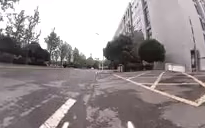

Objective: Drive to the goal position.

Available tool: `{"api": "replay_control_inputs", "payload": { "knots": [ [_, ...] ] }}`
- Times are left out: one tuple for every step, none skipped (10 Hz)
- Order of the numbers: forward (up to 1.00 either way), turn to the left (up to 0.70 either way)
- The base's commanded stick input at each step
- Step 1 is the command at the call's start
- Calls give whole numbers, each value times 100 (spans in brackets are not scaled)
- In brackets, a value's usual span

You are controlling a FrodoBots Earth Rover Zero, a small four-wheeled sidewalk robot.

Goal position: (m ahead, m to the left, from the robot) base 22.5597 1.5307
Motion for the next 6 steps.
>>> {"api": "replay_control_inputs", "payload": {
  "knots": [
    [60, 0],
    [60, 0],
    [60, 0],
    [60, 0],
    [60, 0],
    [60, 0]
  ]
}}
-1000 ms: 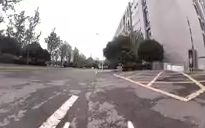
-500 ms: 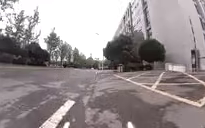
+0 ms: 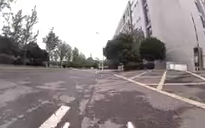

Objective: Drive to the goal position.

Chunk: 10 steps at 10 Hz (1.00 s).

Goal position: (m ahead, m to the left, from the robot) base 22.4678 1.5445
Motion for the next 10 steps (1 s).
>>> {"api": "replay_control_inputs", "payload": {
  "knots": [
    [60, 0],
    [60, 0],
    [60, 0],
    [60, 0],
    [60, 0],
    [60, 0],
    [60, 0],
    [60, 0],
    [60, 0],
    [60, 0]
  ]
}}
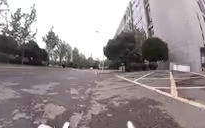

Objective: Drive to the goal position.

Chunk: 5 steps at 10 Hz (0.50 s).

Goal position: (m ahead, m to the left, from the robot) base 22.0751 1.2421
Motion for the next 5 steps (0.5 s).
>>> {"api": "replay_control_inputs", "payload": {
  "knots": [
    [60, 0],
    [60, 0],
    [60, 0],
    [60, 0],
    [60, 0]
  ]
}}
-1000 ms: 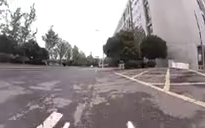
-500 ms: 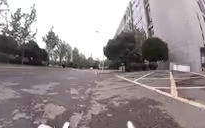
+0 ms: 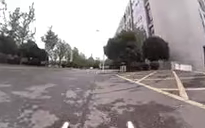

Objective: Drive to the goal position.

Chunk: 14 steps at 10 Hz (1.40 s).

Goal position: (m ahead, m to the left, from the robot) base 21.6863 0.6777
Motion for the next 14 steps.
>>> {"api": "replay_control_inputs", "payload": {
  "knots": [
    [60, 0],
    [60, 0],
    [60, 0],
    [60, 0],
    [60, 0],
    [60, 0],
    [60, 0],
    [60, 0],
    [60, 0],
    [60, 0],
    [60, 0],
    [60, 0],
    [60, 0],
    [60, 0]
  ]
}}
